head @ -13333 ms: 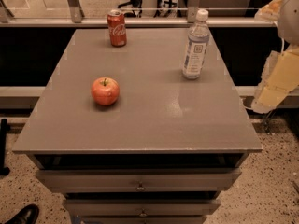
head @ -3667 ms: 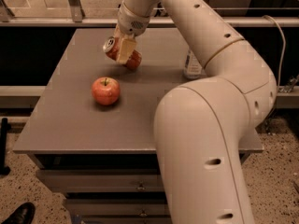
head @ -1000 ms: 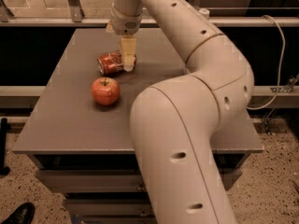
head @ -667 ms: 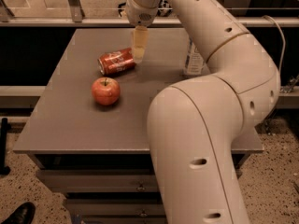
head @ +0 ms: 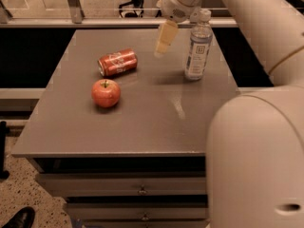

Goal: Knock coke can over

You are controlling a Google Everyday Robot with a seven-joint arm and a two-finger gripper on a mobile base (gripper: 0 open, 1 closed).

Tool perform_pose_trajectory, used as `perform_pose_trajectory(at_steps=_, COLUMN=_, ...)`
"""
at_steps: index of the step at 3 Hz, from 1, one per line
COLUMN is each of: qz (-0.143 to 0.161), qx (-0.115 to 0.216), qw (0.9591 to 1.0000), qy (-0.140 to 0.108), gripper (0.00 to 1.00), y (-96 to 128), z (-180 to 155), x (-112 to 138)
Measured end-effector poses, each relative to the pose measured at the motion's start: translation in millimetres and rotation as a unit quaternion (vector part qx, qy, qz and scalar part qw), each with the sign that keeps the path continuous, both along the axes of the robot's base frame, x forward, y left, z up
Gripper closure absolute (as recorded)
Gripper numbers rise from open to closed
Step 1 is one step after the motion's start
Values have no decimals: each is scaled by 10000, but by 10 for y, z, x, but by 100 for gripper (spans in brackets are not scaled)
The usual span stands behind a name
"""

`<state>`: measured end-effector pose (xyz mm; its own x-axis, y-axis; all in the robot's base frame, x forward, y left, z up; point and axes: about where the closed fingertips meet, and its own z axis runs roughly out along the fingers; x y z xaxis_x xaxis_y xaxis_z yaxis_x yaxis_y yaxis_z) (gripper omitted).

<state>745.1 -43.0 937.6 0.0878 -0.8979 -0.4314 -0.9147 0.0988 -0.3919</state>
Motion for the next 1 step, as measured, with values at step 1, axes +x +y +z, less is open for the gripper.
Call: perform_pose_trajectory(at_steps=1, qz=-142, qx=61, qw=9999, qy=-66, gripper=0, y=-116, z=-44, x=22)
